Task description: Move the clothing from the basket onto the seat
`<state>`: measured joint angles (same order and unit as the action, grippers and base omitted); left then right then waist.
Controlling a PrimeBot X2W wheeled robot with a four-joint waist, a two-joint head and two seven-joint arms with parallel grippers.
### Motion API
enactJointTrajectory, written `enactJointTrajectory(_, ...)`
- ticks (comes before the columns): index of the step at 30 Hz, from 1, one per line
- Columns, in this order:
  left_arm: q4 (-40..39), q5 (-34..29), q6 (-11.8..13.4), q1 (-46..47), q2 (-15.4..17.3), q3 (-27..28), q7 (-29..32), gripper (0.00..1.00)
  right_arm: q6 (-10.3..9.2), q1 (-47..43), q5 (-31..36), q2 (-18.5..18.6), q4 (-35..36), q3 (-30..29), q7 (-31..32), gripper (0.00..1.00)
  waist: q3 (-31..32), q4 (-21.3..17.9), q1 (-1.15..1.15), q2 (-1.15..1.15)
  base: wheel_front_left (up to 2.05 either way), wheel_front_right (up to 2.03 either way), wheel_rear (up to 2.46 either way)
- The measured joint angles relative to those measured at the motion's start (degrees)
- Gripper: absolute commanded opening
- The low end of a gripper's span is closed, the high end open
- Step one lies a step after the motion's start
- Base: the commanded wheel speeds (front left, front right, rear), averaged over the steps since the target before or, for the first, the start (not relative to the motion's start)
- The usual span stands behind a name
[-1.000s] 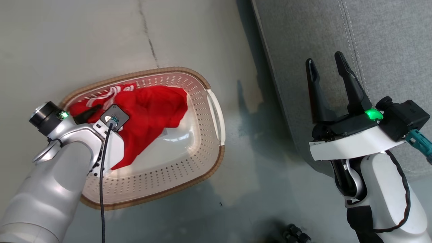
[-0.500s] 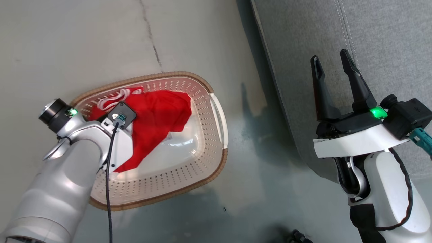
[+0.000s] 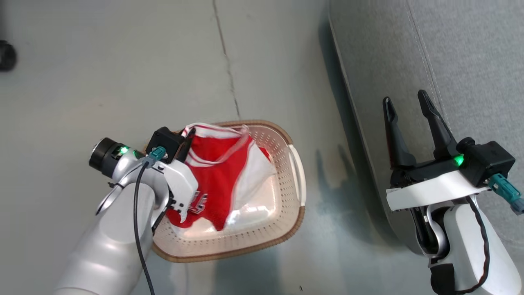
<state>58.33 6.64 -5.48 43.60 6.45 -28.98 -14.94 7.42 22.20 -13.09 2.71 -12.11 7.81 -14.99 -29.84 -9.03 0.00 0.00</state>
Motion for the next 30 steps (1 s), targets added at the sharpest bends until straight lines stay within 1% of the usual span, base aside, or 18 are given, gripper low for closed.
enactJointTrajectory(10,-22.29,6.03,1.11,-9.19,-0.41,6.09,-0.05,0.00,0.00,-2.85,2.30,-0.01,-1.96,-1.80,0.22,1.00,7.32,5.03,0.00,0.00,0.00,0.00,0.00)
enactJointTrajectory(11,-22.29,6.03,1.11,-9.19,-0.41,6.09,-0.05,0.00,0.00,-2.85,2.30,-0.01,-1.96,-1.80,0.22,1.00,7.32,5.03,0.00,0.00,0.00,0.00,0.00)
enactJointTrajectory(18,-35.75,8.03,1.49,-14.90,-0.67,8.79,-0.07,0.00,0.00,-4.82,2.99,0.00,-1.94,-2.15,1.48,1.00,12.14,7.32,0.00,0.00,0.00,0.00,0.00)
enactJointTrajectory(23,-42.86,9.13,1.19,-18.53,-0.55,9.90,-0.07,0.00,0.00,-6.67,2.99,0.00,-1.69,-2.56,2.56,1.00,15.38,8.28,0.00,0.00,0.00,0.00,0.00)
enactJointTrajectory(30,-49.88,10.88,1.74,-22.46,-0.45,11.04,-0.04,0.00,0.00,-9.46,2.98,0.01,-1.01,-2.82,3.87,1.00,19.63,9.08,0.00,0.00,0.00,0.00,0.00)
